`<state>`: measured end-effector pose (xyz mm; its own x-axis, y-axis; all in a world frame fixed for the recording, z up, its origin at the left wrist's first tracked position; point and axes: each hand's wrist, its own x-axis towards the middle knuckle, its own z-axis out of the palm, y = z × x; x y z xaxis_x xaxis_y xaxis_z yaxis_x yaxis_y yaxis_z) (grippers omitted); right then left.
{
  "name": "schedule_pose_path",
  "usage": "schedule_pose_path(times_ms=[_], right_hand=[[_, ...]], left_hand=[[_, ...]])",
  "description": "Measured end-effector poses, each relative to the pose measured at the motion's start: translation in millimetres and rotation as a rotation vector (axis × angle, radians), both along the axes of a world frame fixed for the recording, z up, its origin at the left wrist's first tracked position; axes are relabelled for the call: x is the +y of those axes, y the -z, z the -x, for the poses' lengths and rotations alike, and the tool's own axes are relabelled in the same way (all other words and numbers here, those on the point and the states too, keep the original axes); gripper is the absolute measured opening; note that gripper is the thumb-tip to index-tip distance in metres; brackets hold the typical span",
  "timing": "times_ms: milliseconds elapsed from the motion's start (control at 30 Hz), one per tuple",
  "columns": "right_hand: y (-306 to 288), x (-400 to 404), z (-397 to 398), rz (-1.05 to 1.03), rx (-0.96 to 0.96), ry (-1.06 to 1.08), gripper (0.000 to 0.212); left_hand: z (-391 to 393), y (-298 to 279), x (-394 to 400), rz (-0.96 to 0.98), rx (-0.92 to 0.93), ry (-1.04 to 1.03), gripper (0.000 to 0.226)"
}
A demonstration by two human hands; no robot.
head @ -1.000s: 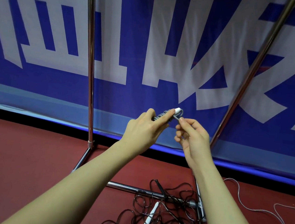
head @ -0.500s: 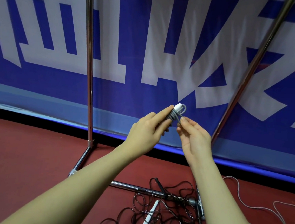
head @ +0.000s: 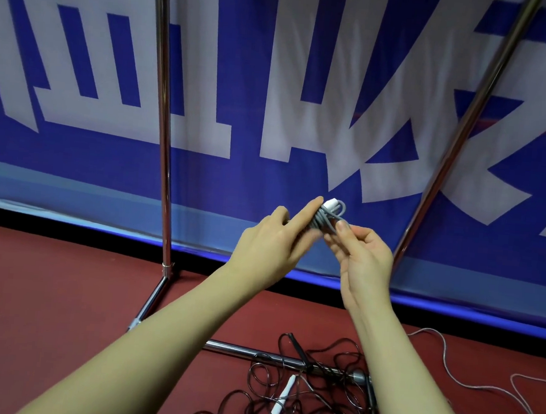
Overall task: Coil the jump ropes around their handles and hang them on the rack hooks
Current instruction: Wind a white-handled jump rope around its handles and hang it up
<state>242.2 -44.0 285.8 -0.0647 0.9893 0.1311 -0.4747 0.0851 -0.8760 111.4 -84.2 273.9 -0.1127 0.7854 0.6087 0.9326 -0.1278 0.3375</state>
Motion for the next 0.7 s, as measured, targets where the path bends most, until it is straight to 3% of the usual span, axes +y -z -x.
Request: schedule_pose_path(times_ms=[100,200,267,400,467,533,700], right_hand=[[1.8,-1.0,-1.0,0.007,-0.001,-0.008,0.012],[2.8,-2.2,0.6,0.018,0.026,-0.028,0.014],[1.6,-1.6,1.0,0.029,0.057,-0.043,0.015],[-0.5,-0.2,-2.7,0.027,0.085,-0.055,0.016],[-1.6,-0.4,-4.2,0.008,0.059,-0.067,0.015],[-2.9,-0.9,-4.4,-0.008,0.039,-0.077,0.013],[-3.7,-2.1,-2.3,-0.031,0.039,-0.086,0.011]], left_hand=[[6.3,0.0,-2.6,0.039,0.034,0.015,0.08],[5.1,-3.5,-3.9,0.061,-0.006,0.004,0.072],[4.6,-4.0,-1.4,0.077,-0.136,0.059,0.066],[6.6,-10.0,-2.7,0.146,-0.596,0.374,0.056],[8.4,-12.0,-5.9,0.169,-0.671,0.447,0.053],[10.0,-11.1,-6.9,0.153,-0.574,0.416,0.054],[11.4,-14.5,-8.8,0.145,-0.049,0.069,0.059]])
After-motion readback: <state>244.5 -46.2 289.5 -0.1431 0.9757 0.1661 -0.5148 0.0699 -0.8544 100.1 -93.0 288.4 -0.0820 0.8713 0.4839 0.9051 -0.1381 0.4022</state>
